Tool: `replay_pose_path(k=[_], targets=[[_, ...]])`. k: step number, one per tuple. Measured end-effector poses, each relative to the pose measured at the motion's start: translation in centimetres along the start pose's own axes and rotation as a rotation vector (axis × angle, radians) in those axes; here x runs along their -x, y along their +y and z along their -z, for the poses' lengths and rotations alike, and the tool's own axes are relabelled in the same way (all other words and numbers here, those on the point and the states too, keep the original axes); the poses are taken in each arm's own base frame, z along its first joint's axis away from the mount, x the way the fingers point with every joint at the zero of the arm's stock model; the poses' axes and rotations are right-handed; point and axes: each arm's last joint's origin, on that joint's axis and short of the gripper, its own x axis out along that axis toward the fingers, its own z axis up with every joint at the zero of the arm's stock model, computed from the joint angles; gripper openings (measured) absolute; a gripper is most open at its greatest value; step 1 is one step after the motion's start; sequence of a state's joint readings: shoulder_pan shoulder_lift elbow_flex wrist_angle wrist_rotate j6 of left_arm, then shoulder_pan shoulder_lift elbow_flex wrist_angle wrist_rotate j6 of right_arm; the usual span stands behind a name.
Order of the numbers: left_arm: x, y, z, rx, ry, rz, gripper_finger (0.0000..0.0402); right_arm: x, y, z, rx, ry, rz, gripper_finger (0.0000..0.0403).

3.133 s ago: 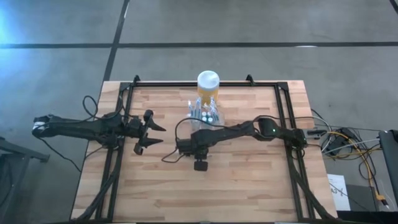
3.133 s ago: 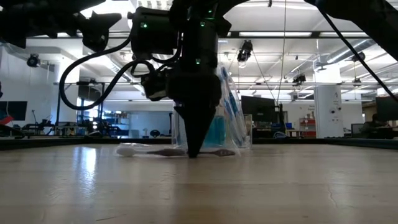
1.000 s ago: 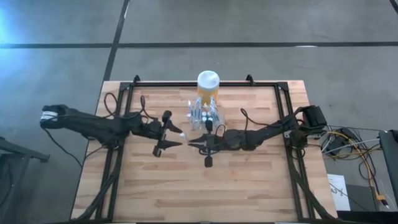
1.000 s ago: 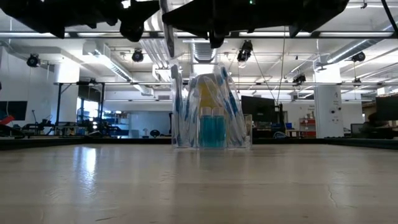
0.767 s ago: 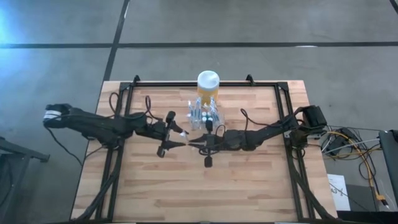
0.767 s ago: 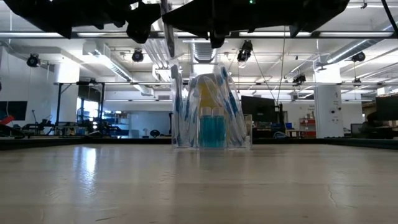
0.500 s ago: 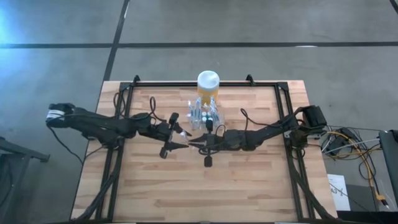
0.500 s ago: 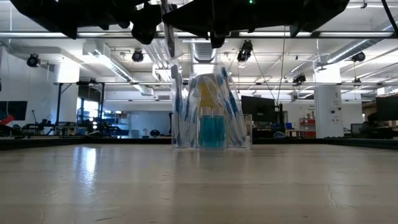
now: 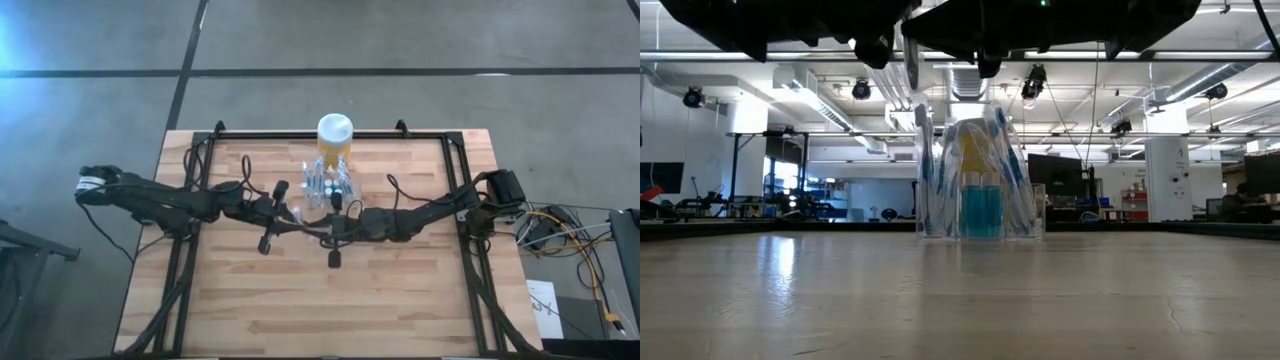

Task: Pick & Place toothbrushing station
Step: Put the violet toothbrush into the transparent organizer

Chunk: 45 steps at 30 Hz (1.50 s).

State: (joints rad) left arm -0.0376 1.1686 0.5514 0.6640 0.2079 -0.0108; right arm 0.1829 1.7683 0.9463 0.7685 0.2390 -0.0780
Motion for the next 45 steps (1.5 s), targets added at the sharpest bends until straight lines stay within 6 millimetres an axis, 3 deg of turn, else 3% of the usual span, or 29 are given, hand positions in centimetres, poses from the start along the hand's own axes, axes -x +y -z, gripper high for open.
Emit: replay_pose_path(k=[2, 8, 17, 26, 32, 36, 40, 45], targets=[[0.0, 0.0, 0.0, -0.01, -0.002, 0.001, 0.0022, 0.0, 0.0, 0.0, -0.003, -0.003, -0.003, 0.004], [0.2, -0.1, -0.2, -0.014, -0.004, 0.004, 0.0022, 0.0, 0.2, -0.1, -0.012, -0.005, -0.008, 0.0054], [1.9, -0.4, -2.2, -0.035, -0.005, 0.001, 0.0022, 0.1, 0.4, 0.0, -0.035, 0.007, -0.014, 0.0137], [8.3, -1.7, -4.4, -0.042, 0.129, -0.057, 0.0022, 0.5, 0.3, -0.1, -0.119, 0.055, -0.017, 0.0153], [12.6, -2.3, -4.0, -0.023, 0.101, -0.15, 0.0022, 0.5, 0.3, 0.0, -0.118, 0.059, -0.02, 0.0143], [14.3, -2.6, -3.2, -0.011, 0.055, -0.159, 0.0022, 0.7, 0.4, -0.1, -0.116, 0.062, -0.025, 0.0137], [15.4, -2.8, -2.4, -0.013, 0.012, -0.171, 0.0022, 2.3, -0.1, -2.1, -0.105, 0.122, -0.03, 0.0128], [16.2, -3.0, -1.1, -0.002, -0.001, -0.171, 0.0022, 7.0, -1.2, -6.5, -0.115, 0.147, -0.04, 0.0107]])
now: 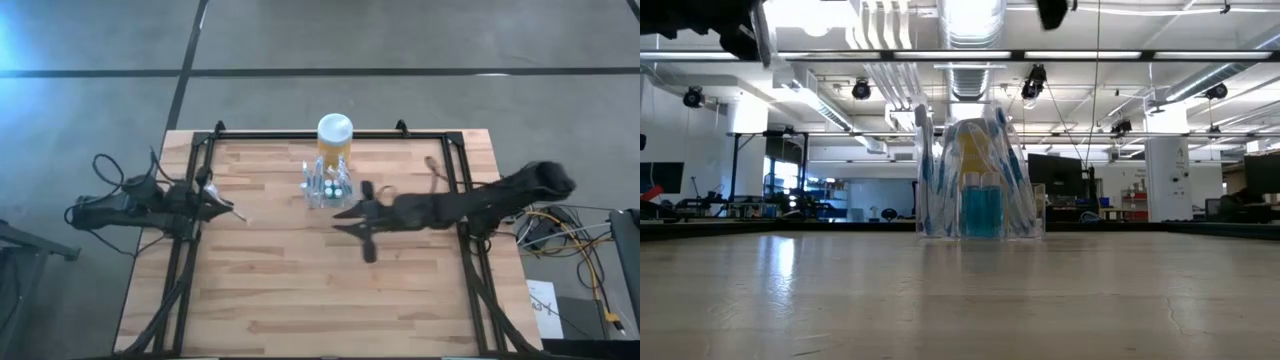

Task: Pick & Place toothbrushing station
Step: Put the violet toothbrush into the transparent organizer

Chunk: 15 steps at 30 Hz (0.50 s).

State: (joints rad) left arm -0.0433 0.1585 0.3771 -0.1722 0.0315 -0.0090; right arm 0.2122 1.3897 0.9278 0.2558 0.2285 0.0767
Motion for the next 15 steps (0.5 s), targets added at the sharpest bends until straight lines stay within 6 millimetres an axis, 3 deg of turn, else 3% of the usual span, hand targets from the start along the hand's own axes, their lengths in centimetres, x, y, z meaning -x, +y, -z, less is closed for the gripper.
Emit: replay_pose_path(k=[5, 8, 12, 15], targets=[[0.3, 0.0, 1.1, 0.001, 0.004, -0.007, 0.0022, 5.7, -0.4, -2.2, 0.012, -0.098, -0.038, 0.0062], [0.4, 0.0, 1.2, 0.018, 0.0, -0.005, 0.0022, 9.2, -1.0, -2.2, 0.017, -0.17, -0.048, 0.0029], [0.3, 0.0, 1.3, 0.021, 0.013, 0.002, 0.0022, 13.2, -2.0, -0.8, -0.022, -0.255, -0.008, 0.001], [0.3, 0.0, 1.2, 0.019, 0.01, 0.002, 0.0022, 14.7, -2.8, 1.5, -0.07, -0.275, 0.033, 0.0009]])
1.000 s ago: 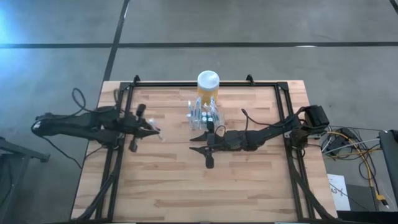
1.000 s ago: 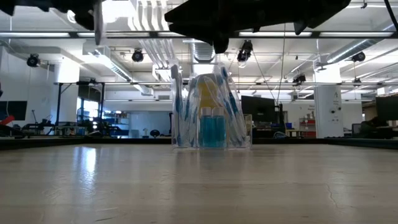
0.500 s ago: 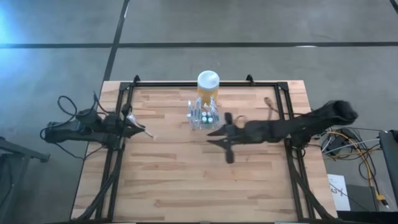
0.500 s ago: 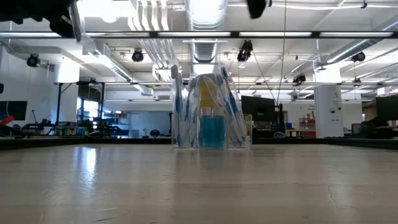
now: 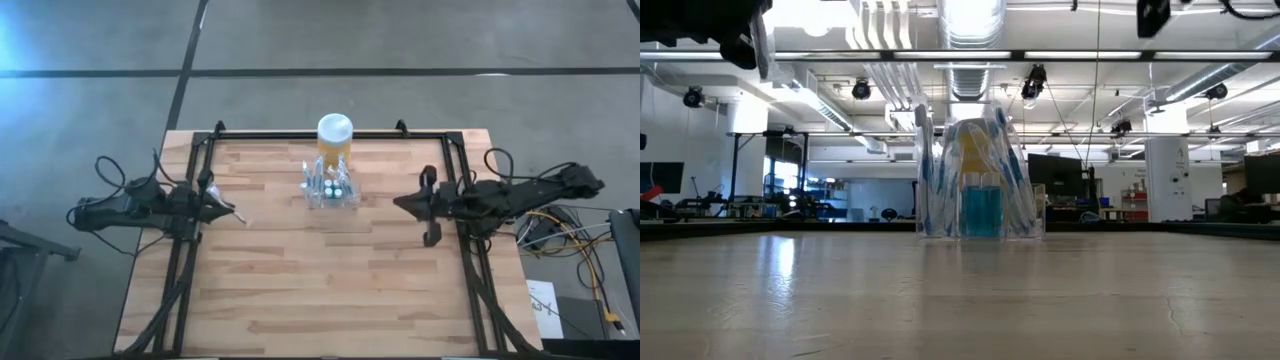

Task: Pick & Place toothbrushing station
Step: Put the violet toothbrush into the transparent organizer

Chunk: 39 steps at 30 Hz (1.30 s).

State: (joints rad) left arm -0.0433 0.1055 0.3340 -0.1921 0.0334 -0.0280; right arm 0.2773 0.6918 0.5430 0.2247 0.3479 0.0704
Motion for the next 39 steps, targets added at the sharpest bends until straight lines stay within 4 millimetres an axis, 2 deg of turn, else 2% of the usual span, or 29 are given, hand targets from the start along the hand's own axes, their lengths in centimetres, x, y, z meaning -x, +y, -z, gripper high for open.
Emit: replay_pose_path(k=[6, 16, 25, 34, 39], targets=[[0.0, 0.0, 0.0, 0.02, 0.002, 0.002, 0.0022, 2.0, -0.9, 3.5, -0.048, -0.054, -0.013, 0.0008], [-0.2, 0.0, 0.5, 0.03, 0.024, 0.017, 0.0022, 4.3, -2.0, 7.3, -0.024, -0.194, -0.023, 0.0008], [-0.3, 0.0, 1.1, 0.032, 0.037, 0.017, 0.0029, 5.4, -2.5, 9.4, -0.038, -0.205, -0.024, 0.0008], [-1.2, 0.1, 3.1, 0.026, 0.051, 0.016, 0.0021, 5.5, -2.6, 10.3, -0.047, -0.18, -0.024, 0.0008], [-2.5, 0.1, 4.7, -0.028, -0.007, 0.021, 0.0021, 5.3, -2.6, 10.5, -0.037, -0.161, -0.022, 0.0008]])
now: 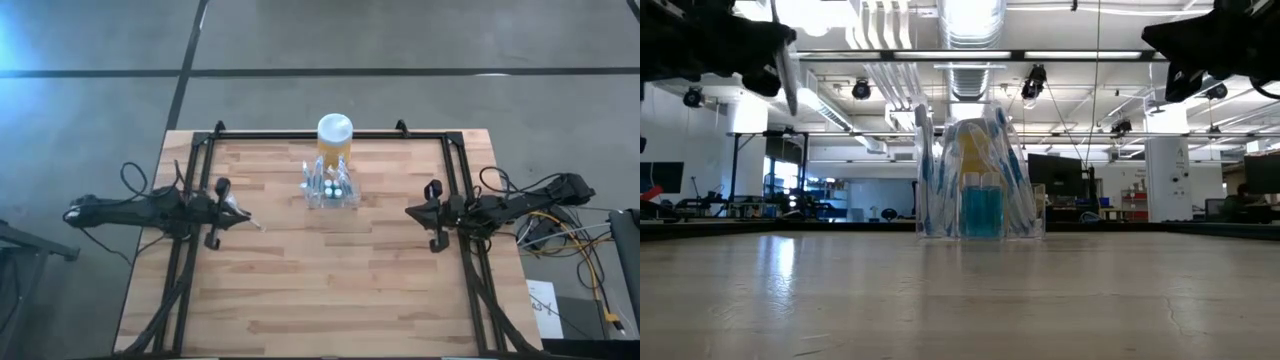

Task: Pick & Place toothbrushing station
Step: Put the violet toothbrush into the transparent organizer

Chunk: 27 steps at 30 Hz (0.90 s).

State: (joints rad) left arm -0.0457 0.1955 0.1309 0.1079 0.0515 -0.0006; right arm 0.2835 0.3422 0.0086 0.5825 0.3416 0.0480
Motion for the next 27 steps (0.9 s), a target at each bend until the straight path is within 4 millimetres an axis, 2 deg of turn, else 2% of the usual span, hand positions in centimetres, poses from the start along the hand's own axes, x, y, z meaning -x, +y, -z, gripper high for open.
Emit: replay_pose_path(k=[7, 12, 19, 21, 27], targets=[[-2.2, 0.0, 1.0, -0.123, -0.016, 0.026, 0.0021, -0.4, 0.1, 0.7, 0.023, 0.055, 0.011, 0.0008], [-4.1, 0.1, 0.9, -0.201, -0.005, 0.019, 0.0021, -0.7, -0.1, 1.4, 0.047, 0.109, 0.11, 0.0008], [-8.3, 0.6, 0.2, -0.37, 0.081, -0.056, 0.0021, -1.2, -0.1, 1.7, 0.055, 0.106, 0.164, 0.0008], [-9.9, 0.8, -0.7, -0.393, 0.059, -0.109, 0.0021, -1.3, -0.1, 1.6, 0.064, 0.094, 0.163, 0.0008], [-13.9, 2.0, -0.9, -0.411, 0.109, -0.229, 0.0021, -1.3, -0.1, 1.7, 0.074, 0.103, 0.163, 0.0008]])
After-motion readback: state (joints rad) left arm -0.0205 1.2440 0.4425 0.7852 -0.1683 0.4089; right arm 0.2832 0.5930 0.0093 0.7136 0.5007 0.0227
